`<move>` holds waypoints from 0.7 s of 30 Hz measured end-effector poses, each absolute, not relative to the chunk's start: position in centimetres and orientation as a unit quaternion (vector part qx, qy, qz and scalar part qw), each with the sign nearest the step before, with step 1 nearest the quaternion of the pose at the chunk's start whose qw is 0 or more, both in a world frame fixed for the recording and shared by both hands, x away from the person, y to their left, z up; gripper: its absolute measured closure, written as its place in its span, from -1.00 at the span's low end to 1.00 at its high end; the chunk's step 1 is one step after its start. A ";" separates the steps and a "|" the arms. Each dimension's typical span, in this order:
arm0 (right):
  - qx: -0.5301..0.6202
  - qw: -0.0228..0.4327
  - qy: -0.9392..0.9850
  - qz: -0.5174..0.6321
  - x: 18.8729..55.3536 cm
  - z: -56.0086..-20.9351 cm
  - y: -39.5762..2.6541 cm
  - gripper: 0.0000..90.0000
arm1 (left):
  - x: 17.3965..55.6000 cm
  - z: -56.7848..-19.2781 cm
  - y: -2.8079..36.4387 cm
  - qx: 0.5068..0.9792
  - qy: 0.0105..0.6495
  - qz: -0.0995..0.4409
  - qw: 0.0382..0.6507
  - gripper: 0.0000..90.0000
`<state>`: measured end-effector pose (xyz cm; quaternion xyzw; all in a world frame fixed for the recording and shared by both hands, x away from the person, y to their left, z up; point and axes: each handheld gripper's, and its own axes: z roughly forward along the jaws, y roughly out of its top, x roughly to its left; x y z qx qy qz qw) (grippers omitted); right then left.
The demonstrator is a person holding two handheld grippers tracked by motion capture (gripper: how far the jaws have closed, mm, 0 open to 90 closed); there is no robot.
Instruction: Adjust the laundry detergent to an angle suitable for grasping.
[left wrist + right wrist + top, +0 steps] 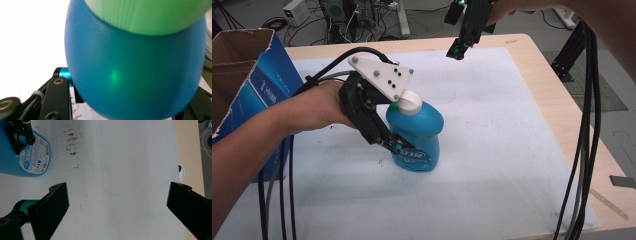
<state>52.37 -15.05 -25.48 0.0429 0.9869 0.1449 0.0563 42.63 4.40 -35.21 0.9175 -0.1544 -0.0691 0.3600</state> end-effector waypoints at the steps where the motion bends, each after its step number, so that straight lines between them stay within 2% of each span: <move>1: 0.043 0.056 0.987 0.145 52.4 -25.5 -15.1 -0.93 | 42.6 -35.2 4.4 0.917 -0.154 -0.069 0.360 -0.02; 13: 0.041 0.056 0.987 0.143 52.4 -25.5 -15.0 -0.93 | 42.8 -35.4 4.6 0.913 -0.136 -0.085 0.374 -0.06; 21: 0.043 0.057 0.987 0.142 52.2 -25.4 -15.1 -0.93 | 42.7 -35.1 5.0 0.916 -0.119 -0.084 0.375 -0.24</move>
